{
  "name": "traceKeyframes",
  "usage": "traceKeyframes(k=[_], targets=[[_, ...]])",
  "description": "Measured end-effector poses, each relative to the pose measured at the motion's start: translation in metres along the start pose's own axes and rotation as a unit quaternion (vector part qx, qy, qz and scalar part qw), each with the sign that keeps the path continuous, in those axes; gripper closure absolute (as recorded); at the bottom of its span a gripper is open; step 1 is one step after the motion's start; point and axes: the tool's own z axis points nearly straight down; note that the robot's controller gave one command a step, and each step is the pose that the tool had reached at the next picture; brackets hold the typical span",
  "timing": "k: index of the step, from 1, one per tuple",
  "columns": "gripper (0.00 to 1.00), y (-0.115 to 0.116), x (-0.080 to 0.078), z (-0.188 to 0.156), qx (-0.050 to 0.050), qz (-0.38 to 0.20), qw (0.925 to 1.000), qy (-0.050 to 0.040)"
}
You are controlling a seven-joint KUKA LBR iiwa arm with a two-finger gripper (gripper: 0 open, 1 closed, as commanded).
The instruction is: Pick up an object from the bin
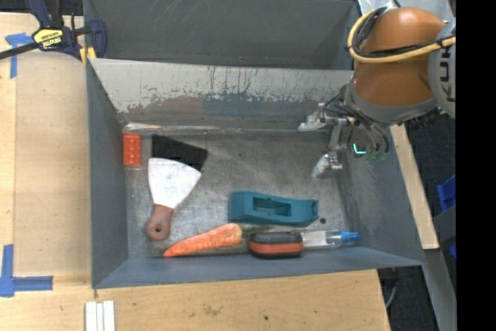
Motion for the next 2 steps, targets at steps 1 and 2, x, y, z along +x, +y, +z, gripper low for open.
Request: traceKeyframes(k=[1,2], targets=[[0.00,0.003,-0.005,0.013,0.001,-0.044,0.9990,-0.0051],[0.00,0.008,0.019,0.001,-0.002,-0.130,0.9915,0.0057]])
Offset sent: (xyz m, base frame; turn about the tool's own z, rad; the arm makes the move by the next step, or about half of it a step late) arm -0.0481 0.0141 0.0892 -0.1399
